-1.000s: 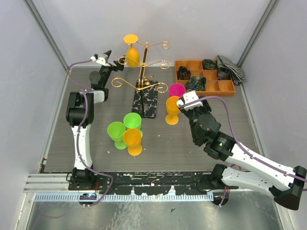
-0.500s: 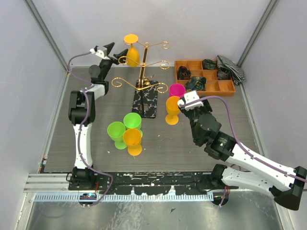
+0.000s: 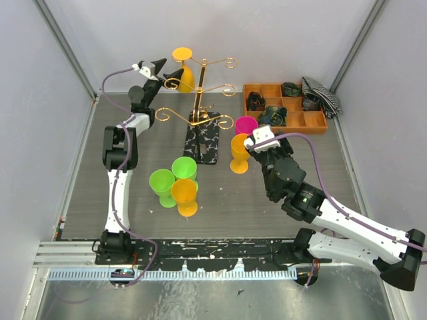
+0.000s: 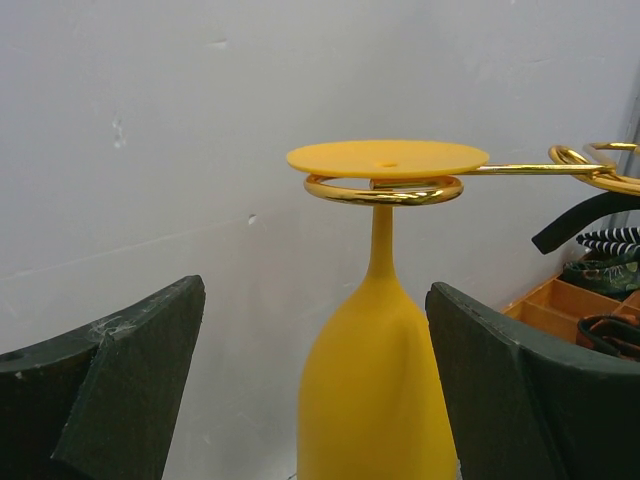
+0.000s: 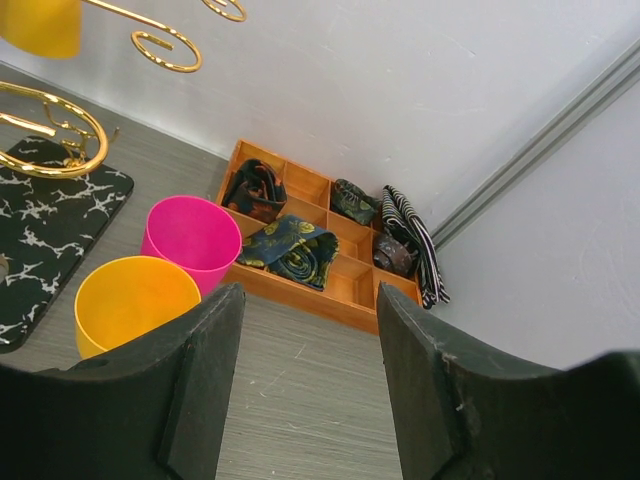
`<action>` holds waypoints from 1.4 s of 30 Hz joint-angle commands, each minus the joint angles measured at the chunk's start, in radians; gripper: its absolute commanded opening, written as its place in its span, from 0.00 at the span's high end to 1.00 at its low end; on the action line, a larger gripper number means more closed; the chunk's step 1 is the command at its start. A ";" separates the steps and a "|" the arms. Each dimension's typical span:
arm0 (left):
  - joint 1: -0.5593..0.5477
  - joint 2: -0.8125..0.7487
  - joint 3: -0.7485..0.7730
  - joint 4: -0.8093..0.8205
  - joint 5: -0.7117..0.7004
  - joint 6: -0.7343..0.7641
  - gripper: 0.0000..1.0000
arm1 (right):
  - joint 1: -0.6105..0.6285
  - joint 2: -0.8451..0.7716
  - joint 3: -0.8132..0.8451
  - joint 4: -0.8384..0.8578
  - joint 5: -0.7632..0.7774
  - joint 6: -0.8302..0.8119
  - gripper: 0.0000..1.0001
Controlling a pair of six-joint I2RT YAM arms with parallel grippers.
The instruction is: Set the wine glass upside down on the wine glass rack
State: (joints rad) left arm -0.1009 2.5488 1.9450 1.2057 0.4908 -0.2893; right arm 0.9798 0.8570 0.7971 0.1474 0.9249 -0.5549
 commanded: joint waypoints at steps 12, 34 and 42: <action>-0.033 0.154 0.318 -0.148 0.059 0.025 0.04 | -0.014 0.009 -0.028 0.100 -0.010 -0.036 0.39; -0.038 0.100 0.246 -0.147 -0.031 0.103 0.83 | -0.018 -0.017 -0.047 0.083 -0.014 -0.023 0.39; -0.022 0.049 0.121 -0.035 -0.083 0.080 0.90 | -0.018 -0.014 -0.049 0.074 -0.011 -0.009 0.40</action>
State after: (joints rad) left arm -0.1421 2.6431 2.1231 1.1168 0.4465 -0.2108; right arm 0.9646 0.8589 0.7422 0.1936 0.9150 -0.5774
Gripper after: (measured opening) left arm 0.238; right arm 0.606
